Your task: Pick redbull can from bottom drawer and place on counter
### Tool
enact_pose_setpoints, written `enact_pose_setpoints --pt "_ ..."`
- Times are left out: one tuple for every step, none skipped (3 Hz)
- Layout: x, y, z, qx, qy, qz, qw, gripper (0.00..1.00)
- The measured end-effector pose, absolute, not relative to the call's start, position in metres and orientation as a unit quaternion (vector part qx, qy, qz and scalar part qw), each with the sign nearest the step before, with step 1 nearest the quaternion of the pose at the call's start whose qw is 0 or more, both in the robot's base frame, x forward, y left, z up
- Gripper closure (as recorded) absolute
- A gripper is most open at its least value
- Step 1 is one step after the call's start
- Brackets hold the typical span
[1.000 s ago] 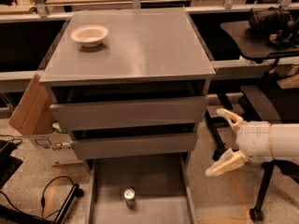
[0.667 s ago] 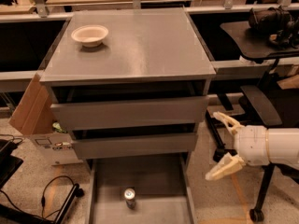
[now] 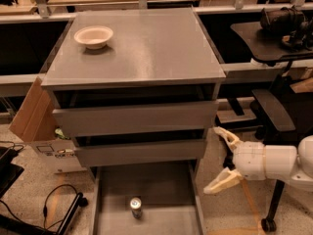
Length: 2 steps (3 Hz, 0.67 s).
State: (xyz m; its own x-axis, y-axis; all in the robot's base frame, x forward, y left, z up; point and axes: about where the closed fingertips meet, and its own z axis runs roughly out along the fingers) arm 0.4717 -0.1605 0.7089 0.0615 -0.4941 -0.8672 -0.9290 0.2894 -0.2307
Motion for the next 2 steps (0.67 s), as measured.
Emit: enact_pose_setpoints --pt "0.483 -0.129 0.641 -0.519 0.637 0.272 0.500 0.00" --pt "0.498 -0.100 0.565 -0.499 0.631 0.305 0.509 0.00"
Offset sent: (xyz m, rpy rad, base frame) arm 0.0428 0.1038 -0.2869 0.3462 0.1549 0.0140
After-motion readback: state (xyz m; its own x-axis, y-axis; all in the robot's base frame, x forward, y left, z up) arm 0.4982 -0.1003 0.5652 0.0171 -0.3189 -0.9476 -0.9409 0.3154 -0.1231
